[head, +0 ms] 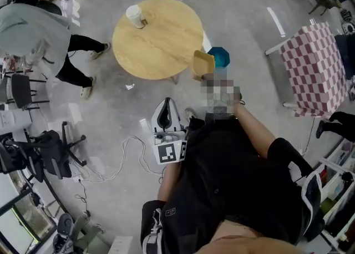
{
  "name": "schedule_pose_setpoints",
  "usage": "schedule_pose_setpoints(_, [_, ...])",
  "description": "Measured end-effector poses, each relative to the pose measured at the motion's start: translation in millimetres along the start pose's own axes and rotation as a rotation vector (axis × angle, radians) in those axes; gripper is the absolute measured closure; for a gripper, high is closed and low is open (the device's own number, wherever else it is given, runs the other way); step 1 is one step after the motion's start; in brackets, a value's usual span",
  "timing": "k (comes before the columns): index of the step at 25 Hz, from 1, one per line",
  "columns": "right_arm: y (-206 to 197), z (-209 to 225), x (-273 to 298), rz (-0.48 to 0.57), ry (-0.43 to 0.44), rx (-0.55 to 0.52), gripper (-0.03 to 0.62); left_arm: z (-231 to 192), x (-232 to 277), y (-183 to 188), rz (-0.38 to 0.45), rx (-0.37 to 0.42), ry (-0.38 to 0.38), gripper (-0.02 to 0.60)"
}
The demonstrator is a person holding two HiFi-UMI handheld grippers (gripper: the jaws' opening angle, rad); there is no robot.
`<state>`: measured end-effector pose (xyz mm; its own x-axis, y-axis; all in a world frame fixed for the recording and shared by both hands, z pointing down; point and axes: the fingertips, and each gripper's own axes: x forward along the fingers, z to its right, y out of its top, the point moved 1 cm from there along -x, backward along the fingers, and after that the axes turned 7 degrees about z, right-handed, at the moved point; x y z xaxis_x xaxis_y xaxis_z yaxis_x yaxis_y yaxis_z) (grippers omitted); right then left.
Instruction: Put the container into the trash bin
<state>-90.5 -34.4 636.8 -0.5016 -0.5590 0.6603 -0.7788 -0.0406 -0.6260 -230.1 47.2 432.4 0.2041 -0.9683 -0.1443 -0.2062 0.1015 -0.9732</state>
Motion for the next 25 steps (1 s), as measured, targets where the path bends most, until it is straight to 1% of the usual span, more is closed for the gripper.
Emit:
schedule_pose_setpoints(7, [-43, 14, -41, -0.022, -0.065, 0.087, 0.56, 47, 23, -14, -0.028, -0.005, -0.1, 0.572])
schedule_pose_setpoints(11, [-71, 22, -65, -0.035, -0.092, 0.124, 0.559, 79, 35, -18, -0.034, -0.005, -0.137, 0.574])
schedule_pose_setpoints(16, [-106, 37, -96, -0.045, -0.119, 0.154, 0.559, 127, 46, -25, -0.049, -0.01, -0.184, 0.572])
schedule_pose_setpoints(21, [-148, 49, -128, -0.05, -0.133, 0.183, 0.56, 181, 58, -33, -0.062, -0.012, -0.214, 0.572])
schedule_pose_setpoints(25, [-180, 59, -147, -0.063, -0.148, 0.22, 0.56, 219, 69, -39, -0.083, -0.01, -0.258, 0.572])
